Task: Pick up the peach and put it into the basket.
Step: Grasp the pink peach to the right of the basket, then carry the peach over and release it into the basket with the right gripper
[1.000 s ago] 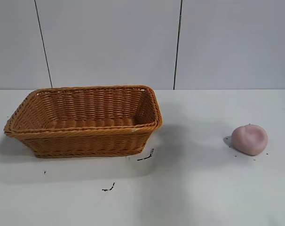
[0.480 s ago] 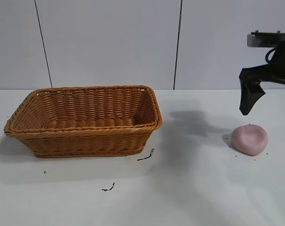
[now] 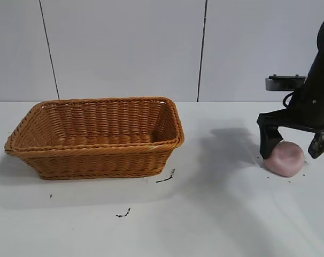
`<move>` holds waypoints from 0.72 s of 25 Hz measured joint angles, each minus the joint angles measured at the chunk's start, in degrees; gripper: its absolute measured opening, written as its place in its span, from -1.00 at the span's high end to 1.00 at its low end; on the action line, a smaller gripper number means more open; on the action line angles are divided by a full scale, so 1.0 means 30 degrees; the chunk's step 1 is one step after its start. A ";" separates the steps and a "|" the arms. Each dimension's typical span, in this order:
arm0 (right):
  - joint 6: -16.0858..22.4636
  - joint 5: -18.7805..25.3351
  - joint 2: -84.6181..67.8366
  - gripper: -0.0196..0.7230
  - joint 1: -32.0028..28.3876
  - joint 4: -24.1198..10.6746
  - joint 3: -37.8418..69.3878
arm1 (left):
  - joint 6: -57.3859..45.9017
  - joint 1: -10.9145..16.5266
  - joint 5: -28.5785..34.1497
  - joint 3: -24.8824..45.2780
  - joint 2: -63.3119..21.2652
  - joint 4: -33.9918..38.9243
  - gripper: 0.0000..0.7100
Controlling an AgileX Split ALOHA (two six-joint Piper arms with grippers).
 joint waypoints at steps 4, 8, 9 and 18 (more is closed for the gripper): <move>0.0000 0.0018 -0.0049 0.64 0.0000 0.0045 0.0000 | 0.0000 0.0000 0.0000 0.0000 0.0000 0.0000 -0.95; -0.0141 0.0627 -0.0650 0.85 0.0000 -0.0097 -0.0379 | 0.0000 0.0000 0.0000 0.0000 0.0000 0.0000 -0.95; -0.0141 0.0971 -0.0905 0.86 0.0000 -0.0155 -0.0659 | 0.0000 0.0000 0.0000 0.0000 0.0000 0.0000 -0.95; 0.0239 0.4673 -0.3240 0.88 0.0238 -0.0630 -0.5541 | 0.0000 0.0000 0.0000 0.0000 0.0000 0.0000 -0.95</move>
